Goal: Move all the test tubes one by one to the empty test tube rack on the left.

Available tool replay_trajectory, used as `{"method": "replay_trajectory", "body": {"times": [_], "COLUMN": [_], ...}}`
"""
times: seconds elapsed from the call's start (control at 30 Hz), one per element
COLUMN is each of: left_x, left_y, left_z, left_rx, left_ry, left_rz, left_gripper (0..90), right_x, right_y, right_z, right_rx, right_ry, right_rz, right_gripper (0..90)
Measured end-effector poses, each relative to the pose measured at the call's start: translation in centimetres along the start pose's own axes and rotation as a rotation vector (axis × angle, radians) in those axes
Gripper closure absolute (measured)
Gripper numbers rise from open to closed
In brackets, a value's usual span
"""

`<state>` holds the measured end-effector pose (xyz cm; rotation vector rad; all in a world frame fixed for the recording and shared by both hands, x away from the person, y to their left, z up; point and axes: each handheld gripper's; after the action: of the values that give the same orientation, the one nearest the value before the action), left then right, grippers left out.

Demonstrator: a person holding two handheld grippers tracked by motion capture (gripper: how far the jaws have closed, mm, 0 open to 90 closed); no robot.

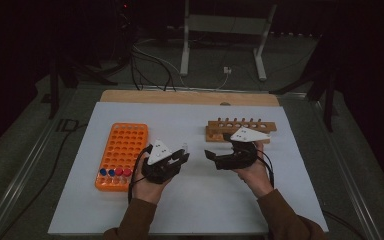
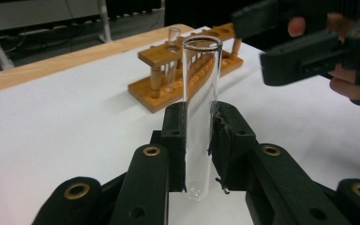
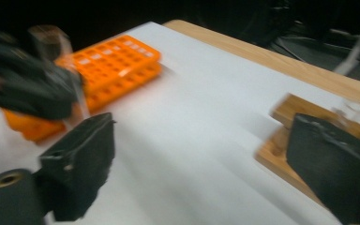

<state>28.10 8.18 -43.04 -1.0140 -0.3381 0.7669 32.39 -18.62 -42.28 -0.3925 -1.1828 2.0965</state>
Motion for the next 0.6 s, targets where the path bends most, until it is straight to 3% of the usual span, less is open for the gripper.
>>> {"method": "replay_trajectory", "body": {"times": [0.17,0.6], "left_x": [0.8,3.5], "left_y": [0.0,0.3], "left_z": [1.7,6.7], "left_rx": [-0.017,-0.079], "left_ry": [-0.021,-0.080], "left_rz": [0.010,0.040], "left_gripper": [76.3,76.2], "right_x": [-1.1,-3.1], "right_y": [1.2,3.9], "right_z": [0.8,3.2], "right_rx": [-0.005,-0.023], "right_ry": [0.059,0.123], "right_rz": [-0.029,-0.096], "right_gripper": [0.7,0.0]}}
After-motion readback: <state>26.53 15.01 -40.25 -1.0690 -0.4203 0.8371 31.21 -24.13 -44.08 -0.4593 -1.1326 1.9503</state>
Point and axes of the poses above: each handheld gripper's, and its own axes: z roughly backward along the jaws, y roughly out of its underside, x roughly to its left, and after that the axes turned 5 degrees about x, right-handed
